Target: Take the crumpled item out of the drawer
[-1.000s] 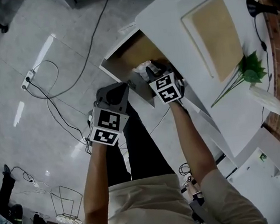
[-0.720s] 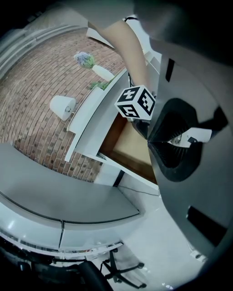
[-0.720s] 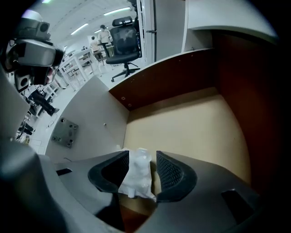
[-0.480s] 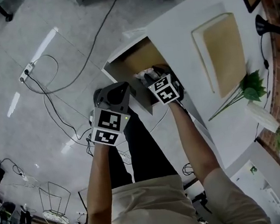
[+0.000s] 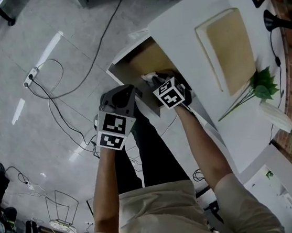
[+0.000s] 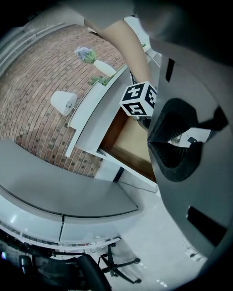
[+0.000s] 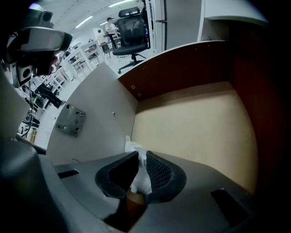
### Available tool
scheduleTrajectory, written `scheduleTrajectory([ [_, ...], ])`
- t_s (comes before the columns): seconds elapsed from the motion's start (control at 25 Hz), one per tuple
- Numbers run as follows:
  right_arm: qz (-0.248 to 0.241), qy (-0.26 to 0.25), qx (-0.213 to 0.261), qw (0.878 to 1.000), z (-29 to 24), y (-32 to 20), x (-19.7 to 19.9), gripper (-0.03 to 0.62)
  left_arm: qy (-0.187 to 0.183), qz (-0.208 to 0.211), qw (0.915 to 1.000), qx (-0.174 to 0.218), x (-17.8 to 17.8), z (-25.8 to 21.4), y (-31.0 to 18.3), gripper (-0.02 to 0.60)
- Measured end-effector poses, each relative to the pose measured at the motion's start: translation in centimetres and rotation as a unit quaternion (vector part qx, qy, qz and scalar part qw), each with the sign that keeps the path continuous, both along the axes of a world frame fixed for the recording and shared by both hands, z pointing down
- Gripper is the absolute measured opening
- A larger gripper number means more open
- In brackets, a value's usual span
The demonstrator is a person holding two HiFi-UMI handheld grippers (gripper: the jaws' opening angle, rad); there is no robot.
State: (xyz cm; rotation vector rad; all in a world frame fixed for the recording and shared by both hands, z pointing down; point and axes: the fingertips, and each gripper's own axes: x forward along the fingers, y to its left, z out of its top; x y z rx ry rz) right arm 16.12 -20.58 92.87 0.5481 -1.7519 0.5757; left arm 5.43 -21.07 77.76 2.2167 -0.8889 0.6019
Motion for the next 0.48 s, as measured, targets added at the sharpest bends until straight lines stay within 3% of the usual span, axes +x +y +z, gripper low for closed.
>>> scheduleTrajectory([
  [0.48,0.04,-0.002,0.058,0.998,-4.7,-0.1,0.1,0.063,-0.002,0.034,0.9993,0.014,0.1,-2.1,2.2,0.016],
])
